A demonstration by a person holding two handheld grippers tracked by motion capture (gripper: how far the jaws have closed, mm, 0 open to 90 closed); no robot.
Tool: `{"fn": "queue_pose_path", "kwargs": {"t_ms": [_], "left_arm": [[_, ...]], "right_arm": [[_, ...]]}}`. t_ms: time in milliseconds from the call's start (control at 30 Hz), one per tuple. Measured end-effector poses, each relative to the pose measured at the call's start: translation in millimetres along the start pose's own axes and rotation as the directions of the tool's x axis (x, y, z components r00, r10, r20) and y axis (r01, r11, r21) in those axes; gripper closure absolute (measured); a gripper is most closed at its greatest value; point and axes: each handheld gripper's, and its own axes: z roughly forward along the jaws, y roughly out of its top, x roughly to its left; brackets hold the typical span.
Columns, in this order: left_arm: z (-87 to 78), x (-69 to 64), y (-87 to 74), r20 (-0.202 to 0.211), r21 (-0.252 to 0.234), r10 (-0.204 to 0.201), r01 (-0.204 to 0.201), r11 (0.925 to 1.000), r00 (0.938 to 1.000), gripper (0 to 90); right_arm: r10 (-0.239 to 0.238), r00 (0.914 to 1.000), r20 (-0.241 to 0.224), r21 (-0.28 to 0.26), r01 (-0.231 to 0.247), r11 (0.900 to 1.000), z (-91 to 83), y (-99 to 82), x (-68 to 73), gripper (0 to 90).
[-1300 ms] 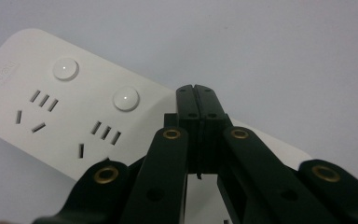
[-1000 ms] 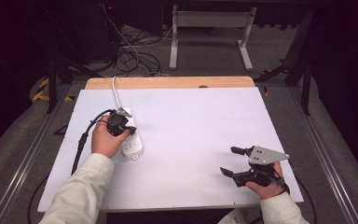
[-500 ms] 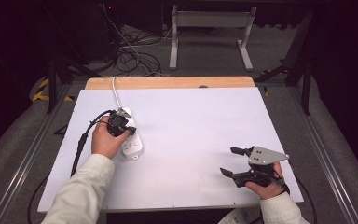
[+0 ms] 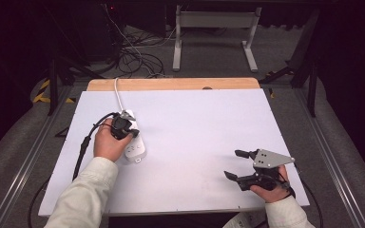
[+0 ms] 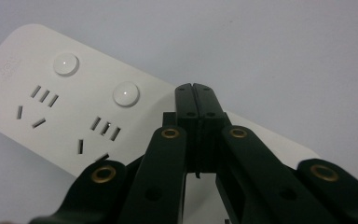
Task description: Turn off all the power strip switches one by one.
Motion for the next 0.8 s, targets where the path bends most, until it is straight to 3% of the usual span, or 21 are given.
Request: {"fn": "queue_pose_path", "kwargs": {"t_ms": [300,400,433,533,667,800], "left_arm": [[0.0,1.9,-1.4,0.005,-0.004,-0.016,0.016,0.9999,0.9999,90.0],[-3.6,0.6,0.4,-0.013,-0.019,-0.004,0.004,0.9998,0.9999,90.0],[-6.7,1.1,1.2,-0.025,-0.043,-0.003,0.001,0.9991,0.9997,90.0],[-18.5,6.3,4.6,-0.005,-0.130,-0.043,0.042,0.9906,0.9991,90.0],[-23.8,10.7,7.8,-0.037,-0.118,-0.026,0.022,0.9928,0.9990,90.0],[-22.1,17.5,7.0,-0.042,-0.113,-0.035,0.030,0.9931,0.9985,90.0]], "right_arm": [[-0.002,1.0000,0.000,-0.002,0.002,1.0000,-0.3,0.2,0.2,19.1],[-0.001,1.0000,0.001,-0.004,0.001,1.0000,-0.7,0.2,0.0,19.1],[0.003,1.0000,0.002,-0.006,-0.003,1.0000,-0.8,-0.1,-0.8,19.1],[0.005,1.0000,0.003,-0.003,-0.005,1.0000,0.2,-0.5,-1.5,19.1],[0.005,1.0000,0.002,0.001,-0.005,1.0000,1.9,-0.3,-1.4,19.1],[0.008,1.0000,0.001,0.002,-0.008,1.0000,2.4,-0.7,-1.9,19.1]]}}
